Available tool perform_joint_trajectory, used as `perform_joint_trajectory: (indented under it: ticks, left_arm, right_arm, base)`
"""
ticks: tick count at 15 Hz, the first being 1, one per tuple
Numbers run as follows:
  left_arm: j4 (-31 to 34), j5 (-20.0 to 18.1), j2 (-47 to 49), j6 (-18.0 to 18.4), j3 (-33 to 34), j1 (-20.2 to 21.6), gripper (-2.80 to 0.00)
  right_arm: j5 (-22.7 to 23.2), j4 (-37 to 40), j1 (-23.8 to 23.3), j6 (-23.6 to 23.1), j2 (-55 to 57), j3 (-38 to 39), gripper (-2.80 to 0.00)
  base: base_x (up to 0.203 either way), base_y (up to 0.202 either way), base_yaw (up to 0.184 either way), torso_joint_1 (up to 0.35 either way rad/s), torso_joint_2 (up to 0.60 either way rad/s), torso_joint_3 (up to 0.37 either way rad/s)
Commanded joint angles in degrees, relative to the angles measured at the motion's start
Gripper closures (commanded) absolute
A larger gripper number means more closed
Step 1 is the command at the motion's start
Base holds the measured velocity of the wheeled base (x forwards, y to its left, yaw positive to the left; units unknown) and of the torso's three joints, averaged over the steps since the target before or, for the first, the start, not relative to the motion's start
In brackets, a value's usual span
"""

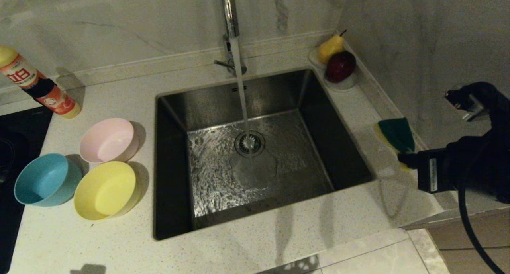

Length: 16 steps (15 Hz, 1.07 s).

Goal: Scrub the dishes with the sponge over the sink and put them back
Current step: Pick up a bowl and the sponge

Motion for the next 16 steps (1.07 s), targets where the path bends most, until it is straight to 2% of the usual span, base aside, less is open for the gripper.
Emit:
perform_joint_trajectory:
  ticks: [1,3,7,8,12,16]
  left_arm:
    - [0.0,0.0,0.1,0.0,0.0,0.0,0.00]
    - [0.0,0.0,0.1,0.0,0.0,0.0,0.00]
    - [0.0,0.0,0.1,0.0,0.0,0.0,0.00]
    - [0.0,0.0,0.1,0.0,0.0,0.0,0.00]
    - [0.0,0.0,0.1,0.0,0.0,0.0,0.00]
    - [0.0,0.0,0.1,0.0,0.0,0.0,0.00]
  right_arm:
    - [-0.1,2.0,3.2,0.0,-6.7,-0.9,0.00]
    - [0.2,5.2,4.7,-0.2,-10.1,-1.0,0.00]
    - [0.9,11.5,14.3,-0.3,-15.8,-1.5,0.00]
    - [0.9,12.3,15.3,-0.4,-17.0,-1.6,0.00]
    - [1.9,13.0,17.7,-0.6,-17.4,-2.7,0.00]
    - [2.3,12.5,17.7,-0.8,-16.1,-2.8,0.00]
  base:
    - [0.000,0.000,0.000,0.000,0.00,0.000]
    - [0.000,0.000,0.000,0.000,0.00,0.000]
    - [0.000,0.000,0.000,0.000,0.00,0.000]
    - [0.000,0.000,0.000,0.000,0.00,0.000]
    - [0.000,0.000,0.000,0.000,0.00,0.000]
    - [0.000,0.000,0.000,0.000,0.00,0.000]
